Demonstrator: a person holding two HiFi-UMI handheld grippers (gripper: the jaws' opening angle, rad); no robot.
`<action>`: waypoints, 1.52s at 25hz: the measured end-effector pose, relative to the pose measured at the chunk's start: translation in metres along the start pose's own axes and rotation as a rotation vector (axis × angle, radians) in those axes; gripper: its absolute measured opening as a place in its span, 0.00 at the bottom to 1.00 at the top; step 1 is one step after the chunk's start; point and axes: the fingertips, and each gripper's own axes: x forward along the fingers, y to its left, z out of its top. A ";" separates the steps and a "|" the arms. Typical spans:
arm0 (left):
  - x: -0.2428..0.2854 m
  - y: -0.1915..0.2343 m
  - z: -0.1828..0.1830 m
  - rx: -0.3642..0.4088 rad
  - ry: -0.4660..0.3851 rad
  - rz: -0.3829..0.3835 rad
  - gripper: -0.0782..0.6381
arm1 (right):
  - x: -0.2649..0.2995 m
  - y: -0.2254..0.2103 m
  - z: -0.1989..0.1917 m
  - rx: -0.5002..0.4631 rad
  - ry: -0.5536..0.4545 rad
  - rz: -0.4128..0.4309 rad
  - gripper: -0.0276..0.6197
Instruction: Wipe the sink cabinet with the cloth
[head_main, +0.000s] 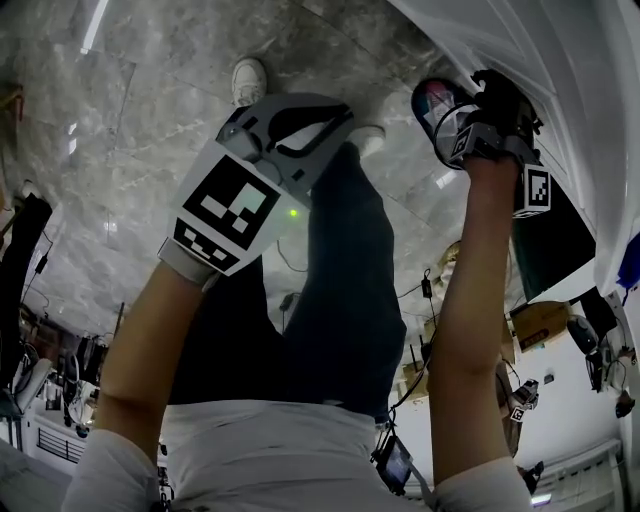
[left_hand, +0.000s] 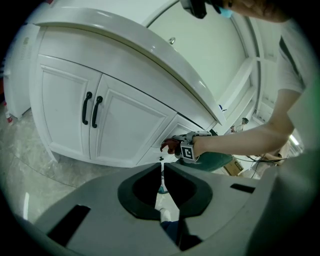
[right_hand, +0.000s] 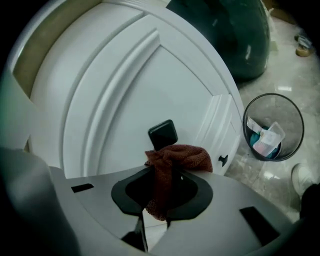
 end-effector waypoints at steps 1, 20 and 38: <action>0.002 -0.001 0.000 -0.001 0.001 0.002 0.13 | 0.003 -0.009 0.005 -0.009 -0.013 -0.011 0.16; 0.053 -0.041 0.001 0.030 0.050 -0.008 0.13 | -0.007 -0.046 0.064 -0.185 0.034 0.103 0.16; 0.086 -0.091 0.017 0.099 0.098 -0.092 0.13 | -0.063 -0.005 0.132 -0.057 0.023 0.198 0.16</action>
